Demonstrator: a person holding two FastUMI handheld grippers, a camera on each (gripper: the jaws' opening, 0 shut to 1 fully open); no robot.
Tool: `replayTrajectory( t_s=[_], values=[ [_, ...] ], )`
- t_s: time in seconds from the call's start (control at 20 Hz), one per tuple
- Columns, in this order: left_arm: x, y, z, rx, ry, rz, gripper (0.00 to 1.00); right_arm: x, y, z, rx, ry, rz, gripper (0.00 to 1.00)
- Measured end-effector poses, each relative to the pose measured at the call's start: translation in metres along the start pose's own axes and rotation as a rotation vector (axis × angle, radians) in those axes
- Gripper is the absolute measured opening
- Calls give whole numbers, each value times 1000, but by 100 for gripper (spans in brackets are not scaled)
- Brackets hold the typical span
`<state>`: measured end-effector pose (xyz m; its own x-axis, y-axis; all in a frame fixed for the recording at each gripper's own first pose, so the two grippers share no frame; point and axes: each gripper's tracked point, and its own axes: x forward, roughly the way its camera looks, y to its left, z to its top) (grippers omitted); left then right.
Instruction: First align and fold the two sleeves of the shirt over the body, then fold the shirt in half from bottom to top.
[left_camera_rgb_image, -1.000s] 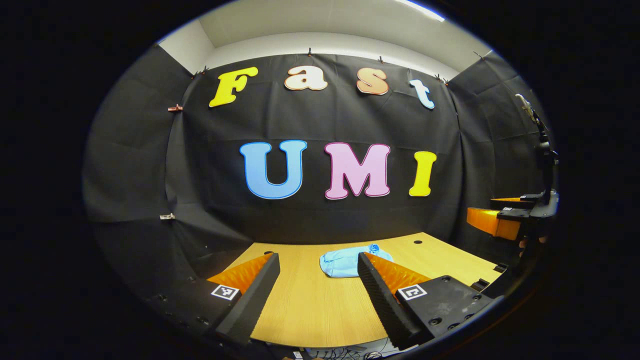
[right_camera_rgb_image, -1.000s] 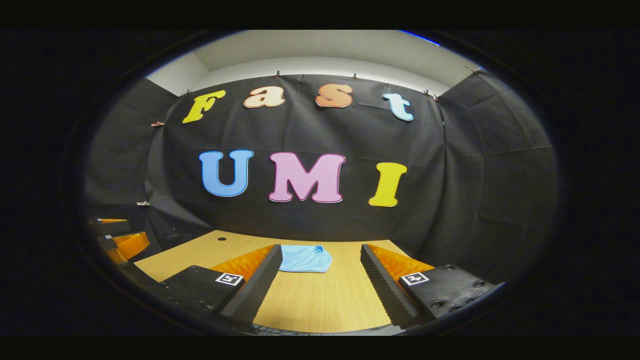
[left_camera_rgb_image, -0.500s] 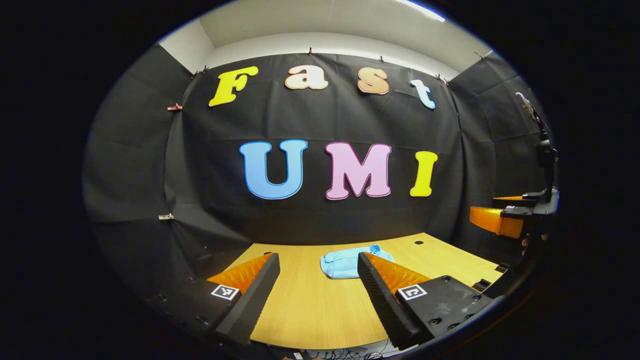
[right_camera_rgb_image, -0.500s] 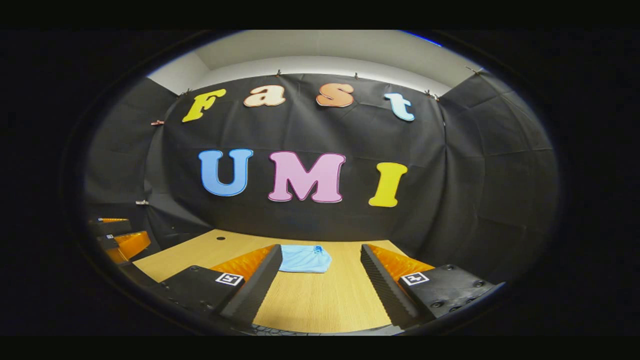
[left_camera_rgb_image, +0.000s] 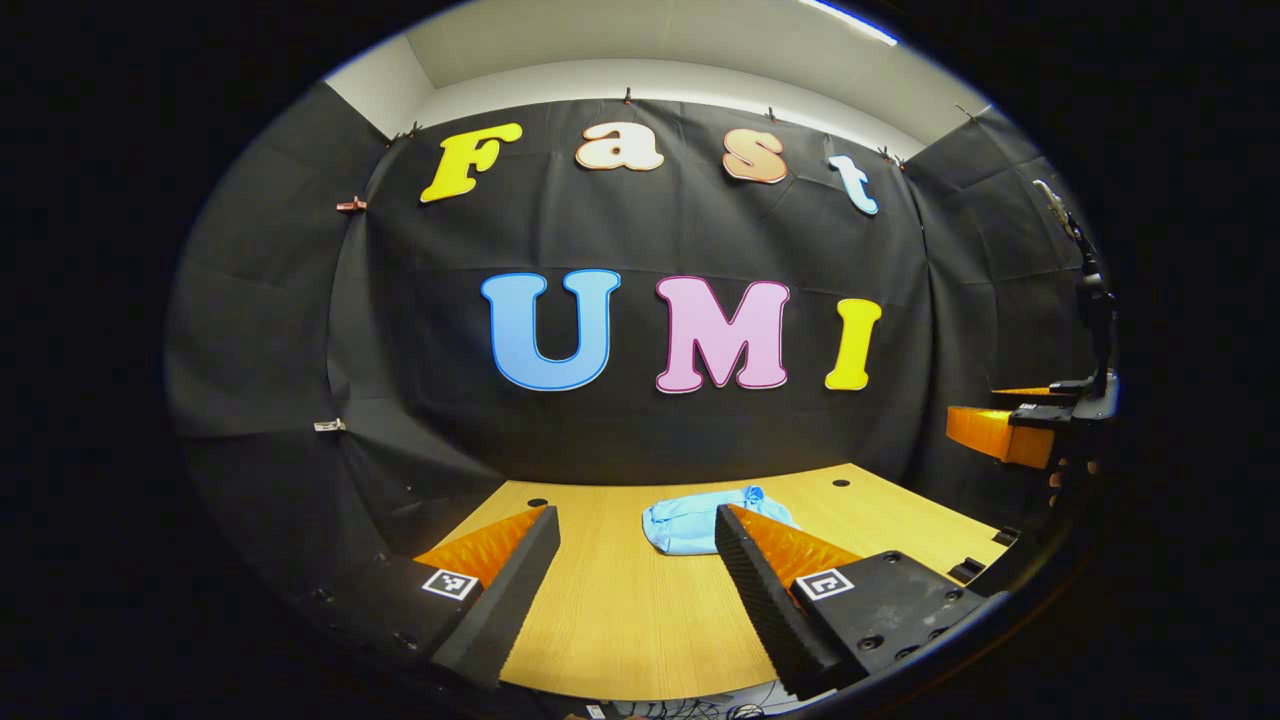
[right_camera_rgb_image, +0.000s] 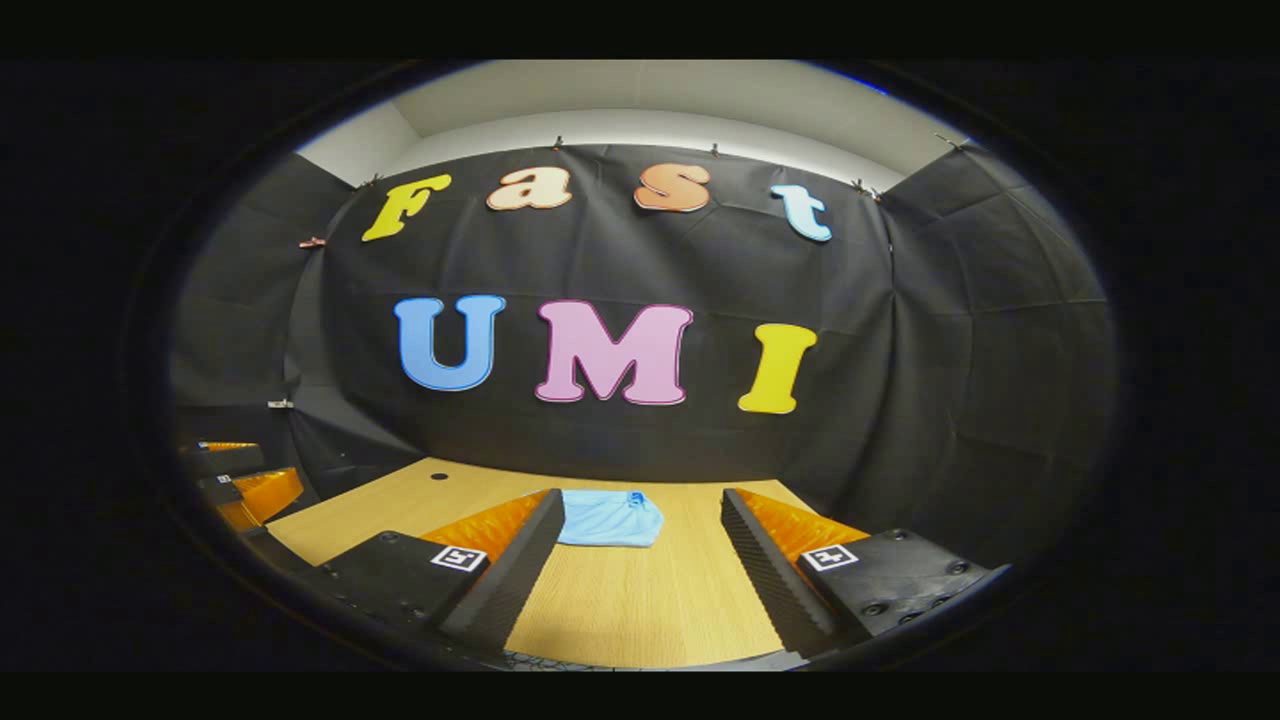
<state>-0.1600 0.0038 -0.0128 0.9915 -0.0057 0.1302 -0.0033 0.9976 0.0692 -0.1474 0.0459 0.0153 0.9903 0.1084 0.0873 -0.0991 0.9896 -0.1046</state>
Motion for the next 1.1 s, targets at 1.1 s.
replayTrajectory(
  t_s=[1.1],
  values=[
    [25,39,3,-3,17,17,100,29,27,14,-24,36,28,98]
  ],
)
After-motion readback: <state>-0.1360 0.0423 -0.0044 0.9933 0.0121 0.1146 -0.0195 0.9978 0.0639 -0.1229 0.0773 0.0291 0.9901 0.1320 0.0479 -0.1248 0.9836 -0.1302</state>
